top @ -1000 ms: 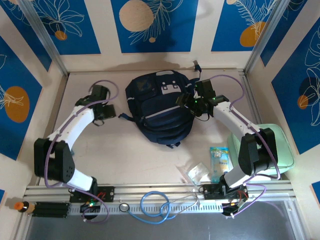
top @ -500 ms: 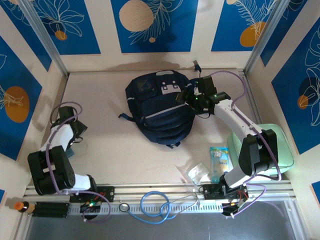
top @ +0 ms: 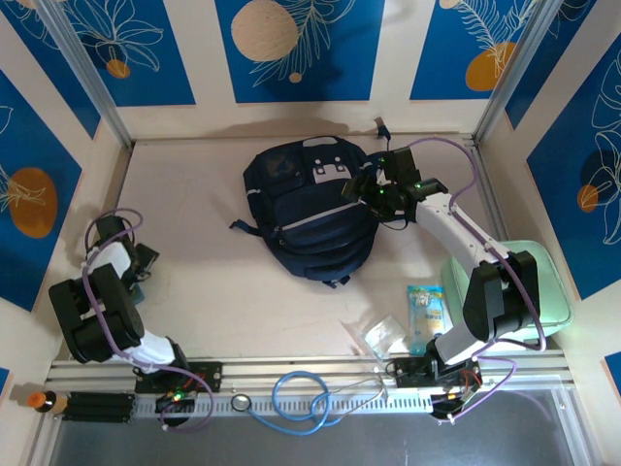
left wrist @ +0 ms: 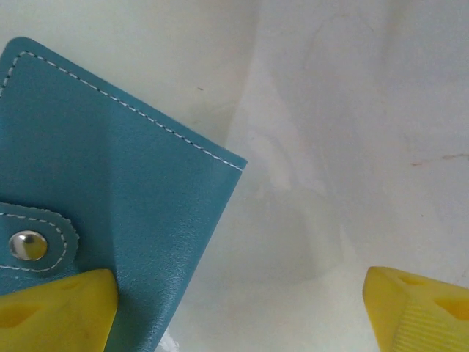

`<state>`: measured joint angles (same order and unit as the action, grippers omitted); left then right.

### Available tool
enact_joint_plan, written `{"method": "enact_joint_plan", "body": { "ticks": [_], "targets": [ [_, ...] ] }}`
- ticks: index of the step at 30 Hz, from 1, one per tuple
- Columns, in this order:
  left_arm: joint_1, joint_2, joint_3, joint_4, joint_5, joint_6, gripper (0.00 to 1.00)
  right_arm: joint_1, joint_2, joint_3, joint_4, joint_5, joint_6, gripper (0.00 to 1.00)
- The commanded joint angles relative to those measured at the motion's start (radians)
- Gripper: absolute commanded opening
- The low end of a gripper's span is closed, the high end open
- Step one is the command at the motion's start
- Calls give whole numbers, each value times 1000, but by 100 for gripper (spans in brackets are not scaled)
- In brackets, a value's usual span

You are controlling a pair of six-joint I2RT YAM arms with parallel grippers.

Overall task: Pack the student bag
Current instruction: Unzip the student bag at the top-center of the table, then pick up the card holder from the middle-left of the table.

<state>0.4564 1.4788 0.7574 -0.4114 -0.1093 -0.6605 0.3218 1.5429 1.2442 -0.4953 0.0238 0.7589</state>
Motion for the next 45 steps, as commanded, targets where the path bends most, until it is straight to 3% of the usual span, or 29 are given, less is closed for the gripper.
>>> {"method": "enact_joint_plan", "body": {
  "ticks": [1, 7, 18, 23, 27, 32, 39, 45],
  "targets": [
    [-2, 40, -25, 36, 159, 0, 83, 6, -4, 23, -20, 8, 2, 76],
    [-144, -18, -53, 25, 203, -82, 83, 7, 5, 15, -8, 4, 8, 75],
    [-521, -41, -68, 167, 273, -395, 80, 40, 44, 42, 5, -12, 2, 74],
    [-597, 17, 17, 176, 362, -407, 78, 108, 85, 106, -5, -14, -20, 74],
    [-598, -4, 79, 135, 395, -357, 77, 183, 143, 159, 0, -41, -12, 72],
    [-533, -44, 143, -18, 337, -191, 77, 299, 235, 247, -5, -75, -9, 68],
    [-395, -42, 66, -73, 329, -51, 72, 458, 425, 421, -31, -116, -9, 64],
    [-377, -12, 8, -28, 354, -39, 71, 533, 607, 590, -90, -121, -50, 61]
  ]
}}
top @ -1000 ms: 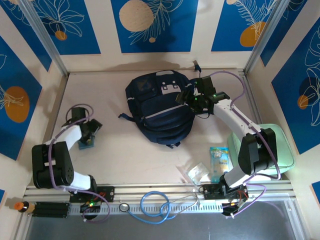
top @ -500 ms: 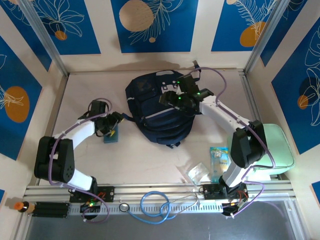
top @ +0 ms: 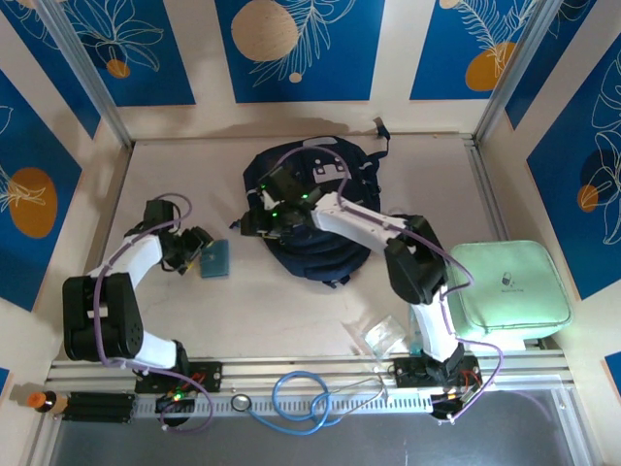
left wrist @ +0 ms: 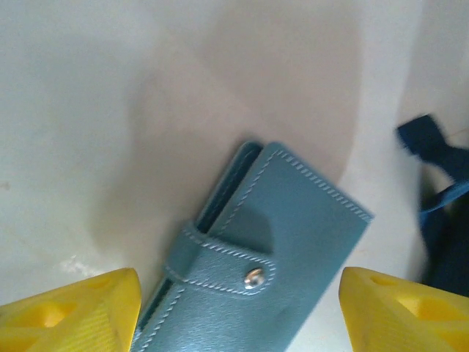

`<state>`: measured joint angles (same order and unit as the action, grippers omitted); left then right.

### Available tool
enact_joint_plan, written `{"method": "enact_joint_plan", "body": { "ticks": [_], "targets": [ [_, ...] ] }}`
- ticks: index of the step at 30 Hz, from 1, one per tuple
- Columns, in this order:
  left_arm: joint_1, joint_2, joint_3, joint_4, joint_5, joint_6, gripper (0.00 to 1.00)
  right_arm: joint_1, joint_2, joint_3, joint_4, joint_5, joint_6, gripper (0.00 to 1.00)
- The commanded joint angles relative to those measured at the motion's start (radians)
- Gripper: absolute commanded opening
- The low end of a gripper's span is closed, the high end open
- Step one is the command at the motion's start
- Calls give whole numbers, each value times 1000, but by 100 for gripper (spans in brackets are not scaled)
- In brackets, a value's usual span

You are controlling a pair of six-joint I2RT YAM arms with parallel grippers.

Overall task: Pack the student bag
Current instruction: Pick up the card holder from the middle-left of the table.

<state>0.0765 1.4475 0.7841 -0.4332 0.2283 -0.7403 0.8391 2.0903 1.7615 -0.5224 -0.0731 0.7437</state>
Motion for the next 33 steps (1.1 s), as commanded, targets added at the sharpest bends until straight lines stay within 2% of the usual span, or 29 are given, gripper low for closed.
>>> {"method": "enact_joint_plan", "body": {
  "ticks": [1, 7, 11, 15, 22, 33],
  "targets": [
    [3, 28, -21, 2, 30, 41, 70, 20, 87, 98, -76, -24, -40, 60],
    [-1, 52, -48, 43, 76, 19, 58, 40, 225, 237, -126, -36, -66, 42],
    [-9, 45, -55, 42, 83, 12, 41, 46, 319, 334, -159, -57, -53, 40],
    [-17, 46, -66, 42, 81, 3, 30, 53, 409, 449, -207, -66, -56, 40],
    [-30, 49, -81, 60, 96, -11, 21, 60, 504, 552, -251, -60, -59, 40],
    [-41, 88, -78, 90, 121, -15, 17, 63, 537, 573, -212, -215, -41, 30]
  ]
}}
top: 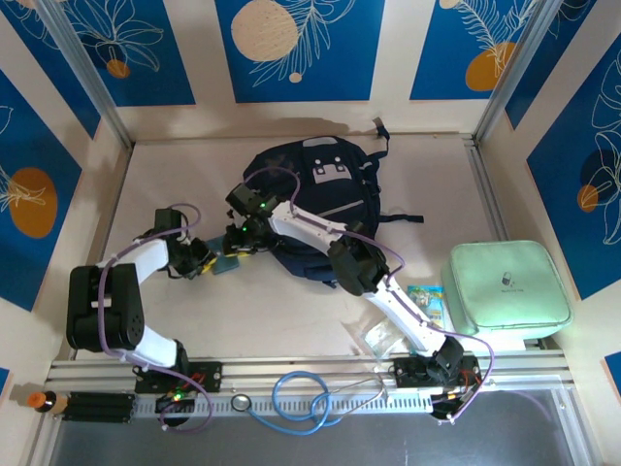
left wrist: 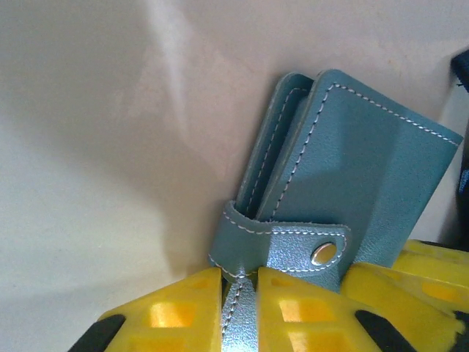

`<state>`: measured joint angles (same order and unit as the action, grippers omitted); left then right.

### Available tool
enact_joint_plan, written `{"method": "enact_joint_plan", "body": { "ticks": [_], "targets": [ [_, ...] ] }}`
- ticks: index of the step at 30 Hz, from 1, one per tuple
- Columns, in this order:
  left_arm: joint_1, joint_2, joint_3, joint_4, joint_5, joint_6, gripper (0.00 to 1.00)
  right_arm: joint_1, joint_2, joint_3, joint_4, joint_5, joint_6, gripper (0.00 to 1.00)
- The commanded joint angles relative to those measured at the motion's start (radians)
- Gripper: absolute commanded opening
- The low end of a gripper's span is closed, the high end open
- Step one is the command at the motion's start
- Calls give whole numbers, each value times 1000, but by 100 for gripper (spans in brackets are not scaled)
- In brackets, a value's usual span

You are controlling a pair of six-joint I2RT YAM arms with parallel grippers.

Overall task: Pack the student bag
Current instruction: Pick up the card holder from the middle-left of the table, then open the student bag at the top-center of the table.

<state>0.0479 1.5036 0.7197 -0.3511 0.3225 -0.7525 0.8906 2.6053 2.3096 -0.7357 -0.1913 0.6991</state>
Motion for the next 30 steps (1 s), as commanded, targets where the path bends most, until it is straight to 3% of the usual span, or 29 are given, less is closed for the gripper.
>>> {"method": "enact_joint_plan", "body": {
  "ticks": [1, 6, 9, 13, 17, 21, 26, 28, 30],
  "targets": [
    [-13, 35, -13, 10, 28, -4, 17, 9, 21, 27, 4, -106, 1, 29],
    [-16, 32, -5, 8, 31, -6, 17, 9, -14, 24, -1, -82, -27, 13],
    [-16, 3, 34, -42, -7, 16, 27, 8, -76, -24, 19, -26, -64, 6],
    [-16, -61, 121, -129, -75, 53, 42, 0, -202, -127, 65, 55, -96, 3],
    [-28, -129, 208, -187, -114, 110, 44, -26, -387, -292, 133, 136, -119, 2],
    [-120, -179, 296, -217, -178, 184, 53, -83, -607, -529, 236, 225, -121, 2],
    [-281, -133, 407, -212, -186, 277, 64, -192, -853, -775, 314, 312, -93, 2],
    [-367, -96, 461, -223, -245, 332, 70, -249, -938, -857, 321, 331, -72, 2],
    [-473, -46, 520, -238, -334, 400, 82, -315, -1018, -934, 312, 363, -46, 2]
  ]
}}
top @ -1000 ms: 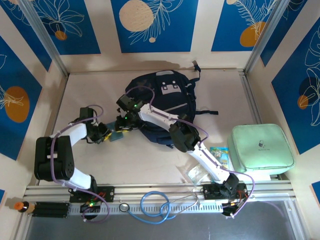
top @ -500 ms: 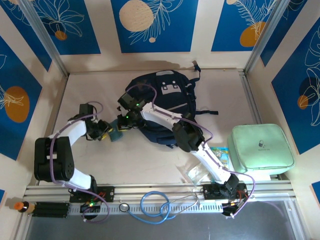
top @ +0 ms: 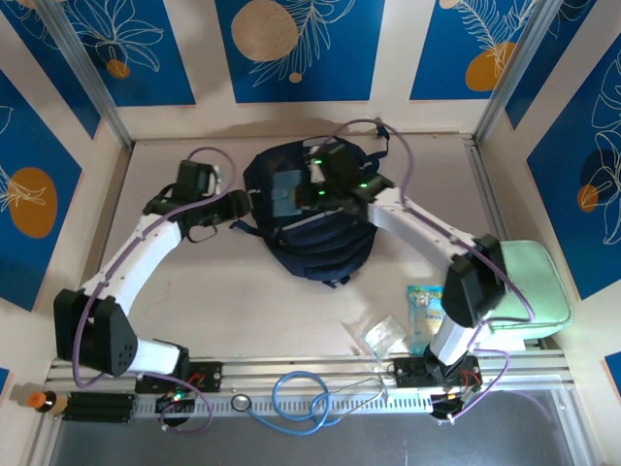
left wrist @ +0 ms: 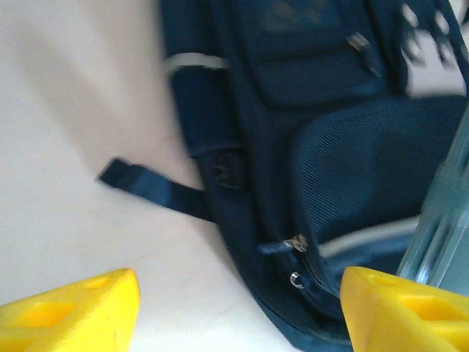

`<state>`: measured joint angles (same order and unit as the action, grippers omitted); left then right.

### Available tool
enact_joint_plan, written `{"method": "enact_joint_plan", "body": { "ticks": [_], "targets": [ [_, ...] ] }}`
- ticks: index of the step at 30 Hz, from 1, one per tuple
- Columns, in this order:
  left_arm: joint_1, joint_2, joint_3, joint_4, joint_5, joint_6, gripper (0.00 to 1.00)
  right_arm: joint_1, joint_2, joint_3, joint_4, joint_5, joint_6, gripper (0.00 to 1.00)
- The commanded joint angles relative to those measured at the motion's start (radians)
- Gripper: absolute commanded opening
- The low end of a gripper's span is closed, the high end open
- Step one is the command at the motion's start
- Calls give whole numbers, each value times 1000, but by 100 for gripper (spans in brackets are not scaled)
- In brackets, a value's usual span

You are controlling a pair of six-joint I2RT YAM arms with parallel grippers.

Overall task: Pack the student bag
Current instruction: Open the student bag at the top-center of the table.

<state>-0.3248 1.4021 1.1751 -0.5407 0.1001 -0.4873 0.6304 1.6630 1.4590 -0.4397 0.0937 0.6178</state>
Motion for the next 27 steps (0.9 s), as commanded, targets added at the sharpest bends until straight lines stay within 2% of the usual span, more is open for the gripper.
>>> {"method": "enact_joint_plan", "body": {
  "ticks": [1, 5, 9, 11, 16, 20, 24, 27],
  "targets": [
    [-145, 80, 88, -48, -141, 177, 85, -81, -106, -110, 1, 102, 49, 2],
    [-320, 209, 208, -82, -264, 335, 92, -191, -195, -182, -91, 205, 84, 2],
    [-454, 342, 320, -125, -330, 475, 92, -287, -265, -267, -105, 214, 112, 2],
    [-494, 399, 366, -143, -337, 522, 90, -323, -295, -302, -105, 215, 124, 2],
    [-522, 530, 481, -205, -317, 554, 78, -402, -350, -354, -105, 201, 143, 2],
    [-524, 606, 557, -261, -236, 599, 72, -446, -371, -372, -117, 197, 160, 2],
    [-524, 679, 640, -322, -257, 607, 63, -457, -373, -376, -119, 181, 166, 2],
    [-522, 706, 669, -326, -283, 608, 60, -457, -372, -380, -117, 169, 171, 2]
  ]
}}
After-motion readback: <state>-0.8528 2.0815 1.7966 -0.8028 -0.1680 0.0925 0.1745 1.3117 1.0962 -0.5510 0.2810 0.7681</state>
